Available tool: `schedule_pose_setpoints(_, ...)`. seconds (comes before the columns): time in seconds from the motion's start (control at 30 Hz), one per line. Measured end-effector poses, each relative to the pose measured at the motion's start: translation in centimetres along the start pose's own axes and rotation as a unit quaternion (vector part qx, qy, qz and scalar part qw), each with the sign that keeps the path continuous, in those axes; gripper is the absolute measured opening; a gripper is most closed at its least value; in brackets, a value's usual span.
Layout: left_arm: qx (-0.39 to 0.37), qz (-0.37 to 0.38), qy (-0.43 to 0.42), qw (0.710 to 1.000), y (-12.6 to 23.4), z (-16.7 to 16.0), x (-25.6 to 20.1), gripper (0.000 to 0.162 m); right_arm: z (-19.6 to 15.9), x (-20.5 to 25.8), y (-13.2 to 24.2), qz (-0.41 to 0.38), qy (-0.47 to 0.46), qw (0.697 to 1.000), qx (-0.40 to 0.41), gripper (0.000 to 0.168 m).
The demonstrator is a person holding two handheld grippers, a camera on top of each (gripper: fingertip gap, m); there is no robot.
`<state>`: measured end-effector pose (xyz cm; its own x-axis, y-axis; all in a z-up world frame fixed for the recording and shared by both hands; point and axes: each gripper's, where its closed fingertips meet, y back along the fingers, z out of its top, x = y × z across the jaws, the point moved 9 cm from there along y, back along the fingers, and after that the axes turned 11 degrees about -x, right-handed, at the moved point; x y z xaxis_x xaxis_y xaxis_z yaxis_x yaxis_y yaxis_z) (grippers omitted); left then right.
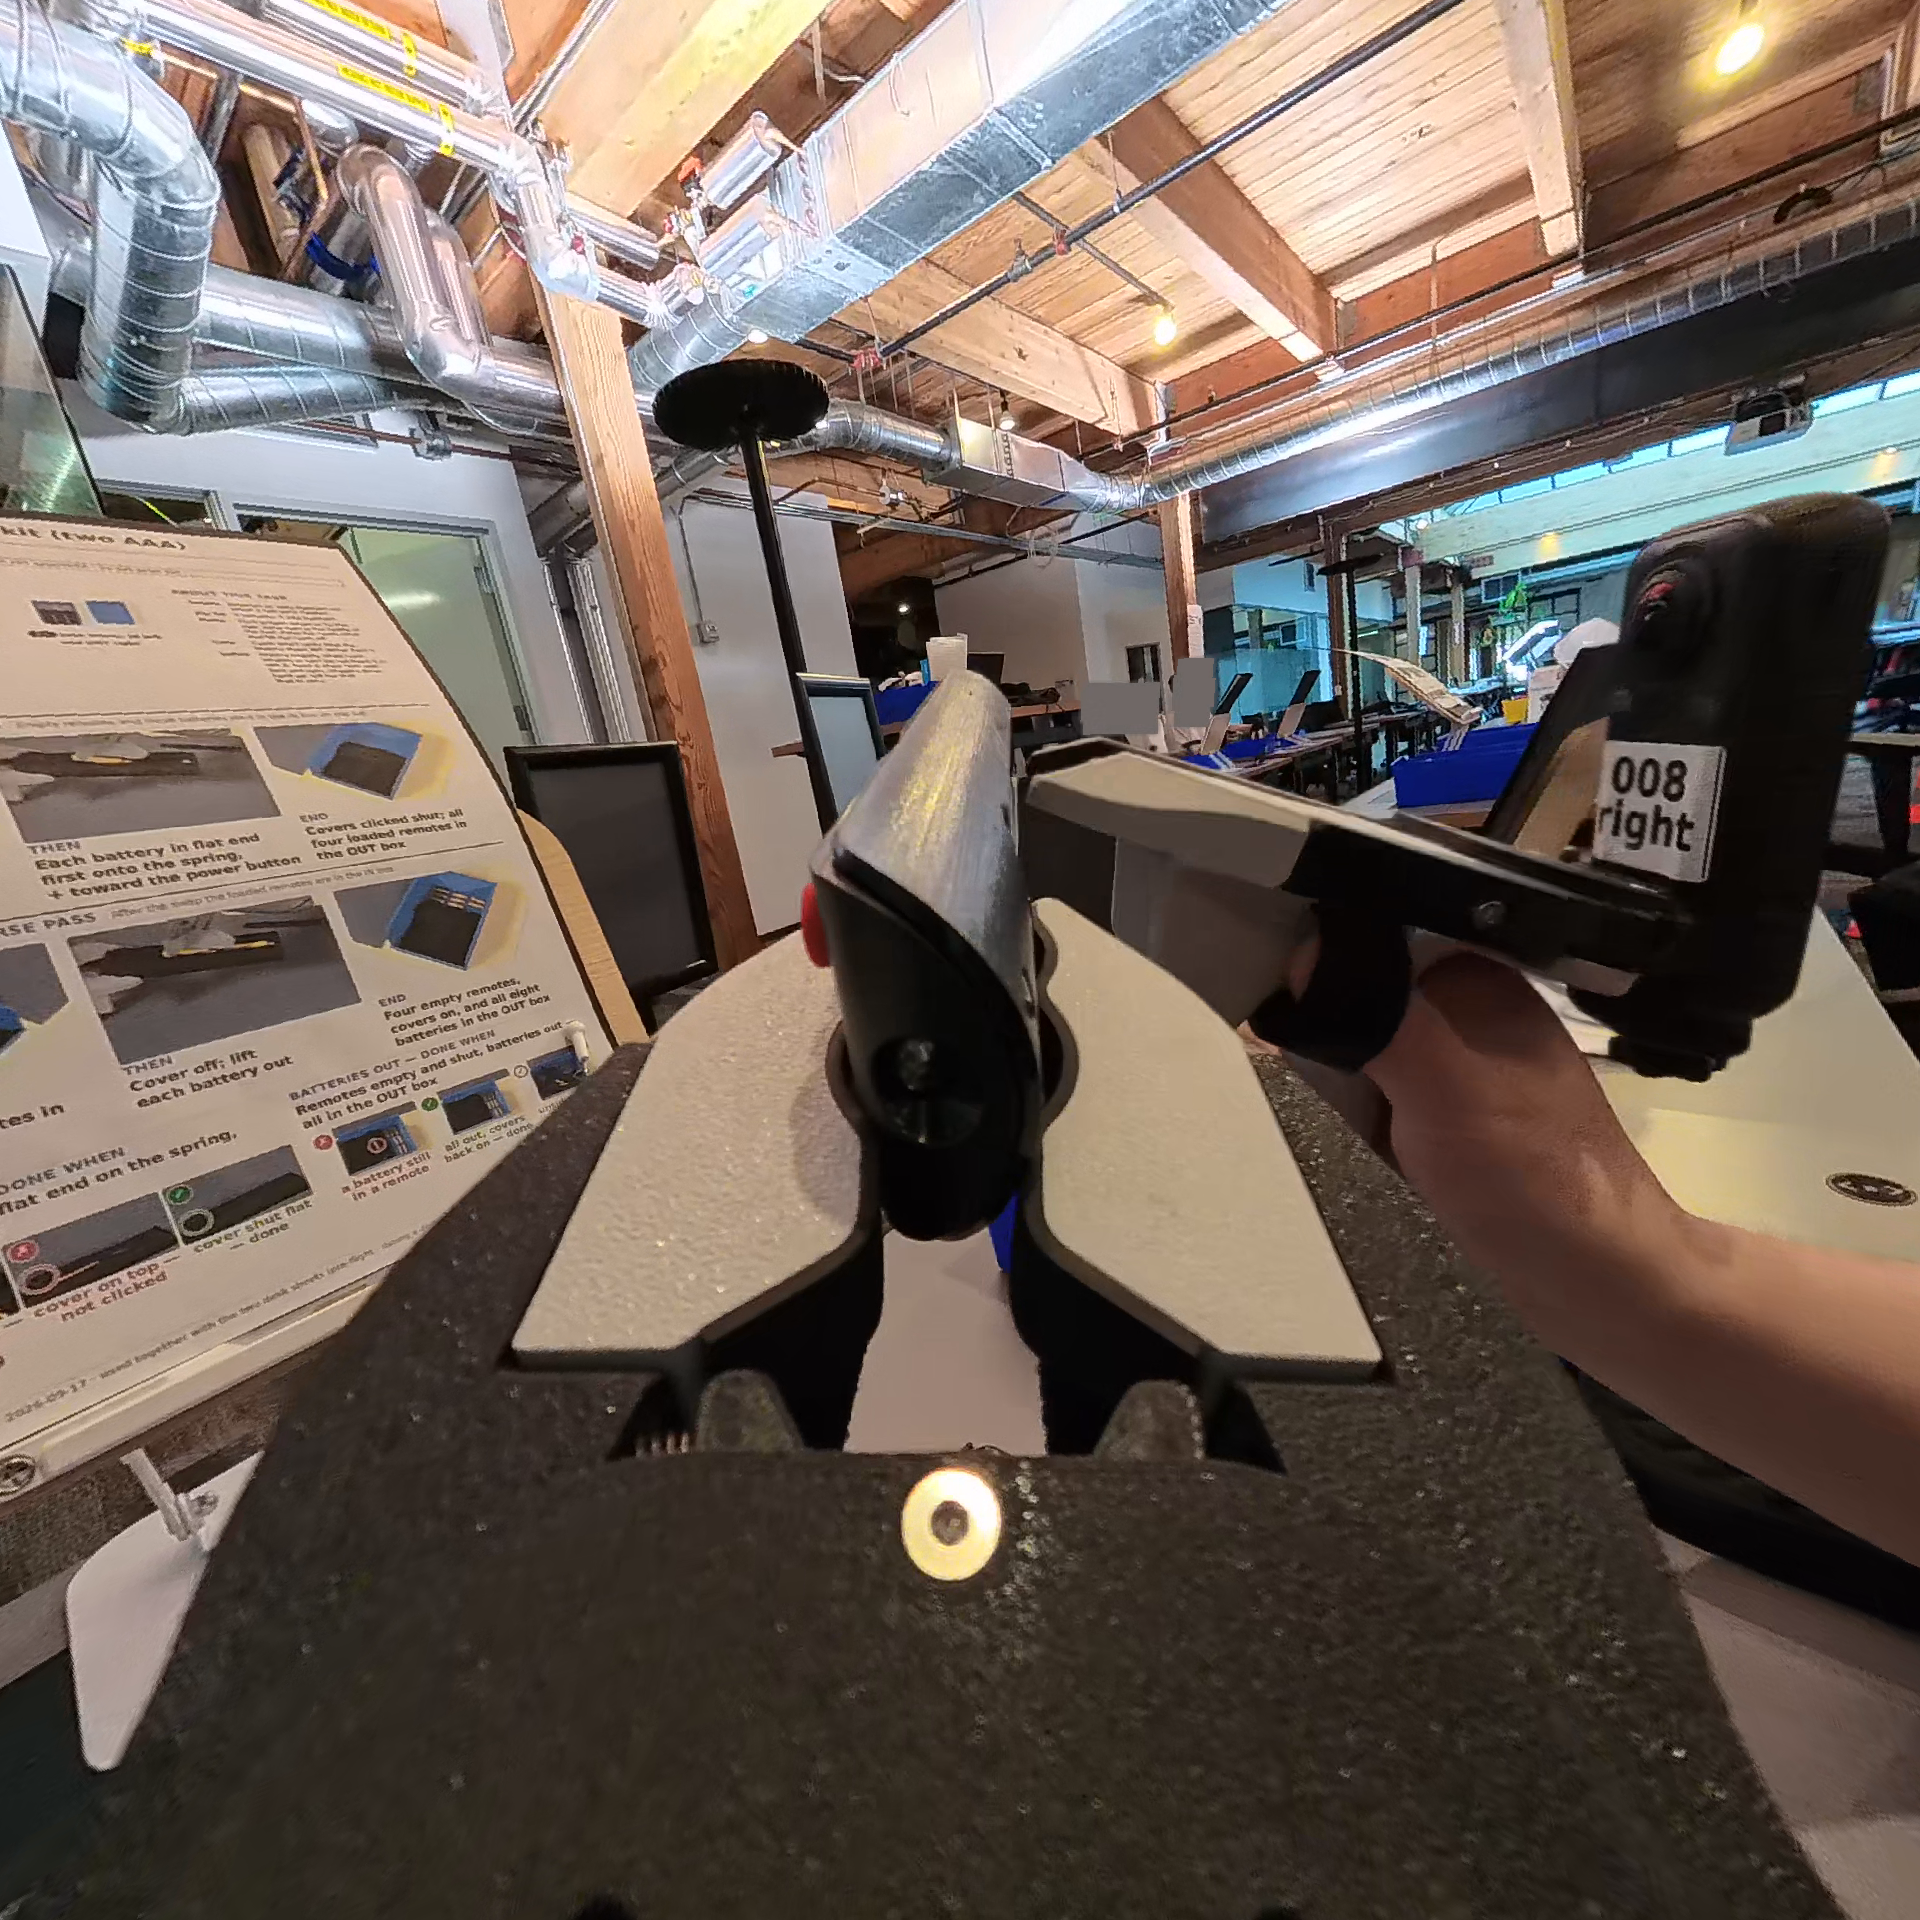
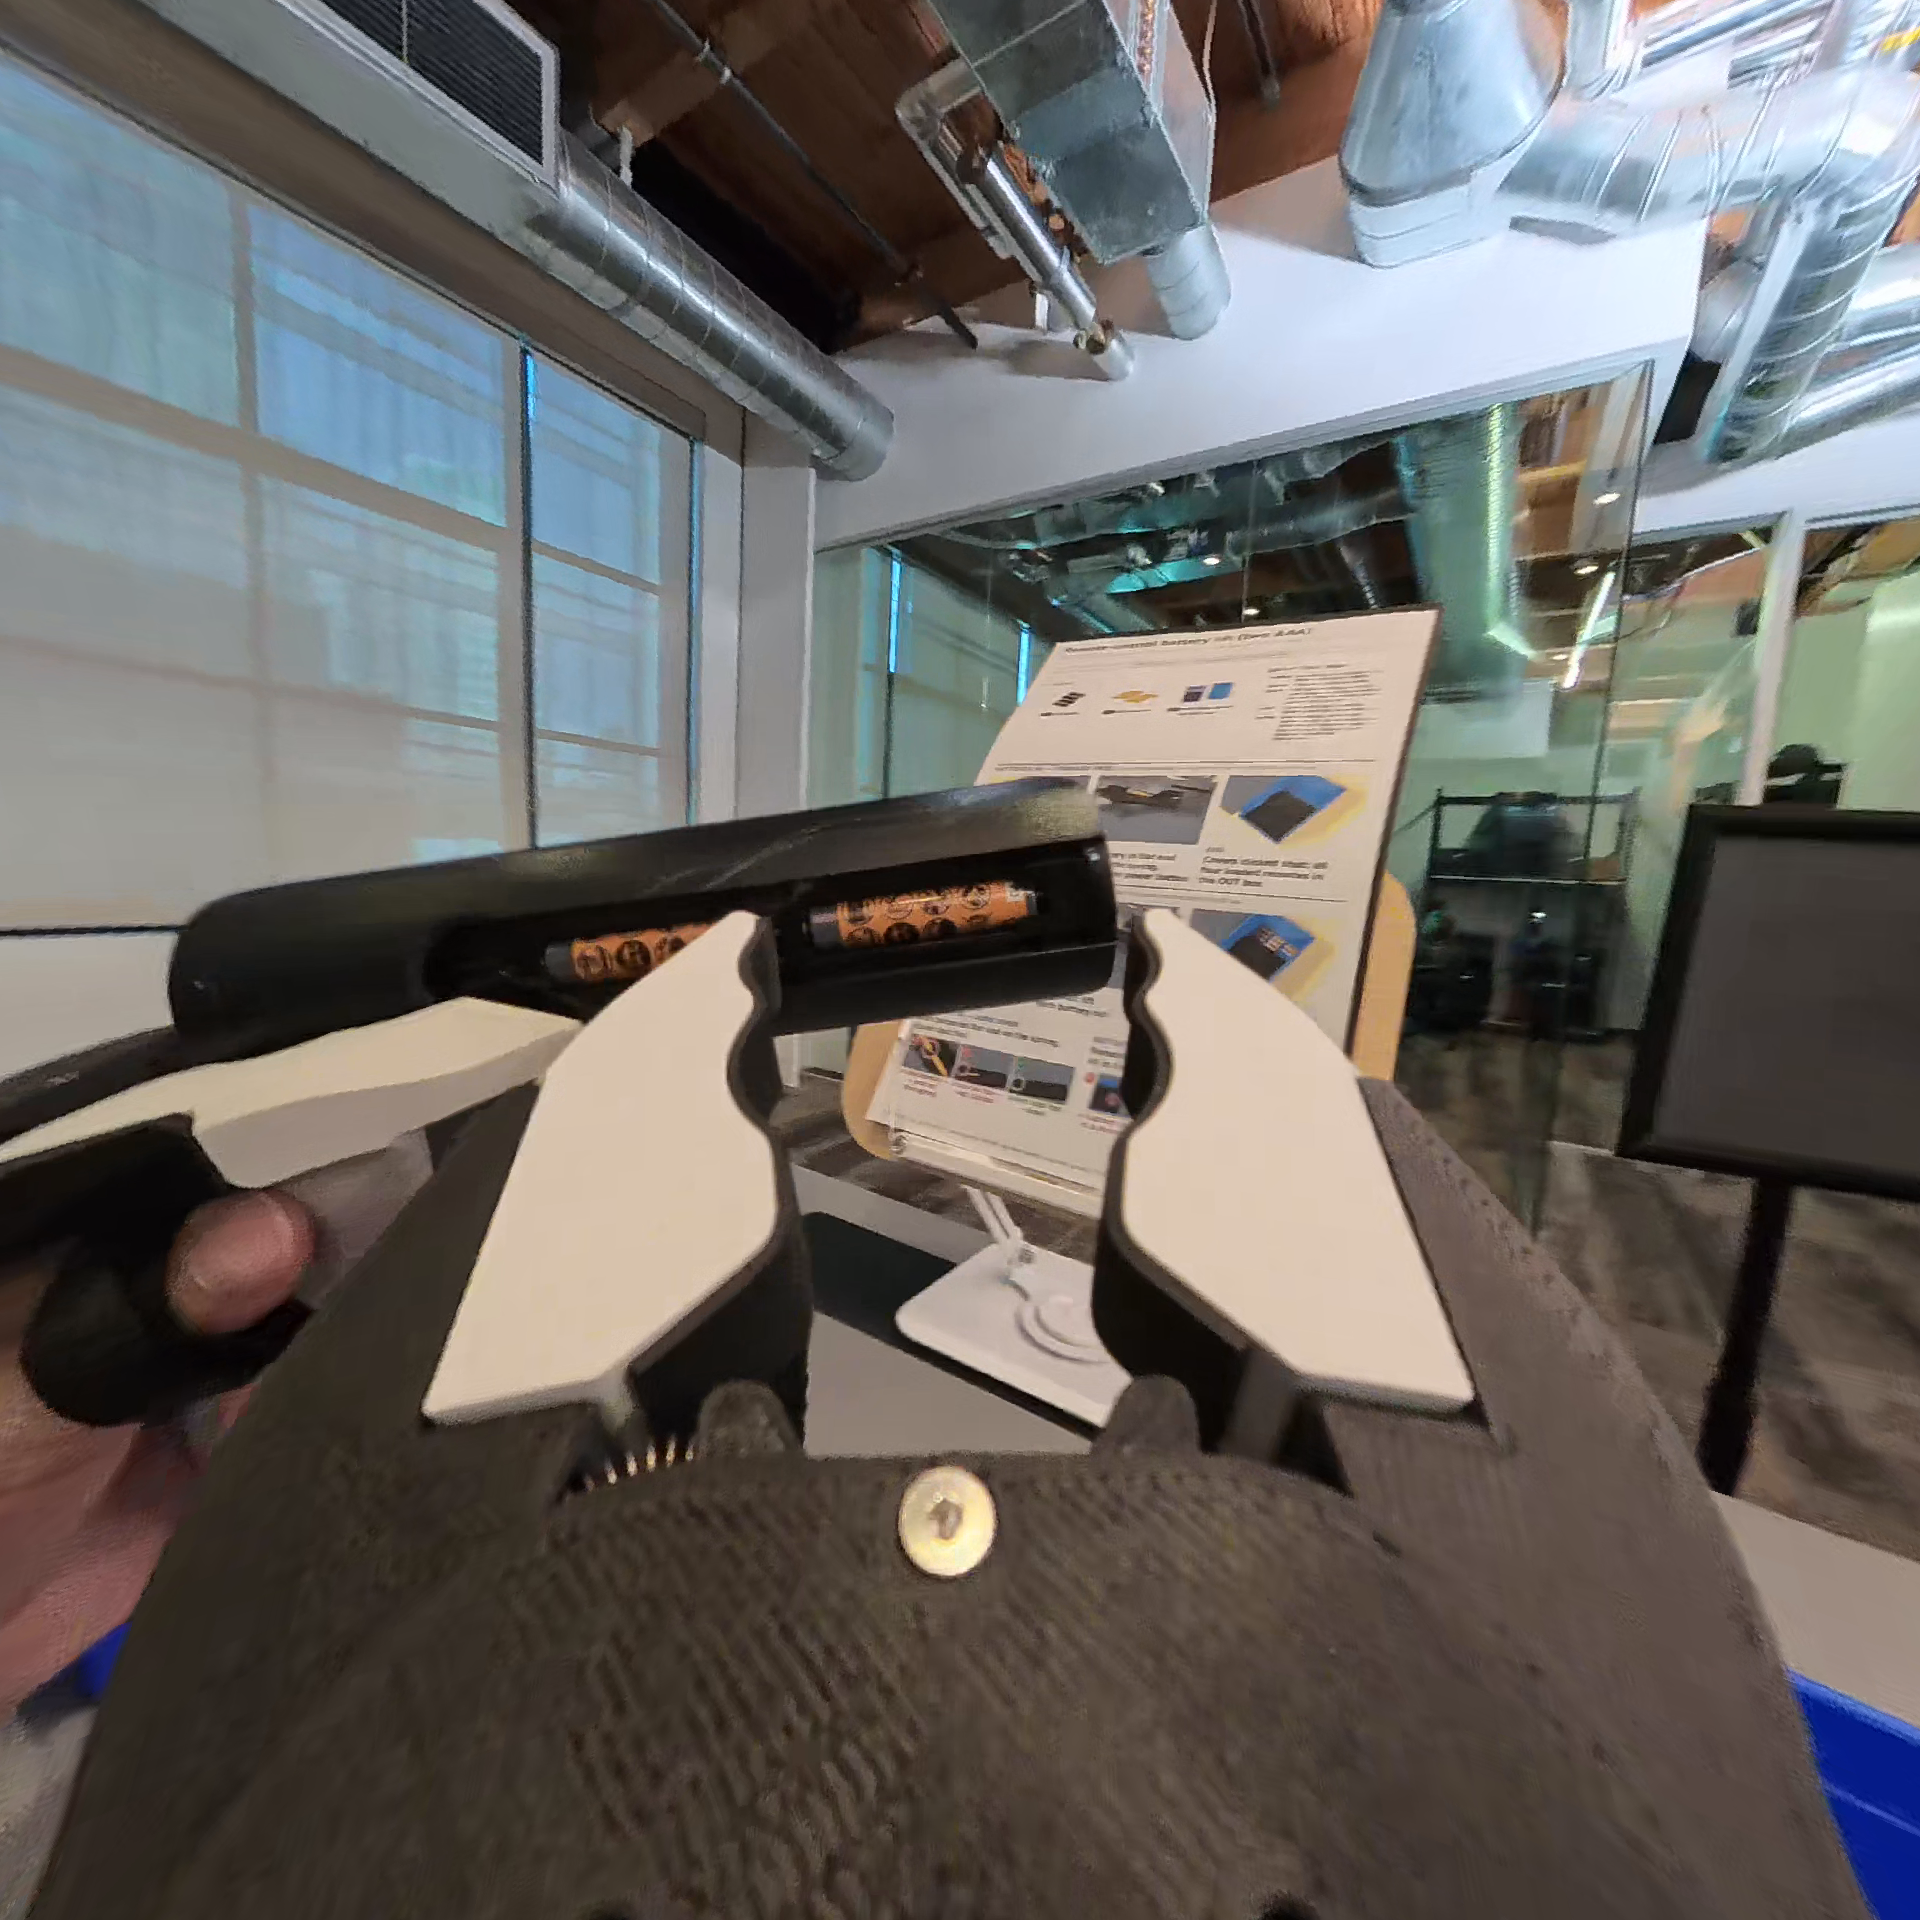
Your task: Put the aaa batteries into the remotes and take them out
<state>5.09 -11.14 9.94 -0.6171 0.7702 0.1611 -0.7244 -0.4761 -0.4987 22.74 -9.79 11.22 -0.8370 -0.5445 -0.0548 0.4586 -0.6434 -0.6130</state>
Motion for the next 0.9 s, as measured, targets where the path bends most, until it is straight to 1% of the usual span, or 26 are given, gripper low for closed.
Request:
schedule_pose_setpoints(0.3, 0.008, 0.0, 0.005, 1.0, -0.08, -0.18, -0.08, 0.024, -0.13, 0.19, -0.01, -0.018, 0.051, 0.998, 0.014, 0.065)
schedule_pose_setpoints(0.53, 0.012, 0.007, 0.012, 1.0, -0.09, -0.31, -0.12, 0.024, -0.12, 0.53, 0.07, -0.025, 0.091, 0.995, 0.009, 0.065)
schedule_pose_setpoints(0.9, 0.012, 0.008, 0.018, 1.0, -0.11, -0.23, -0.09, 0.024, -0.02, 1.05, 0.32, -0.032, 0.138, 0.99, -0.009, 0.06)
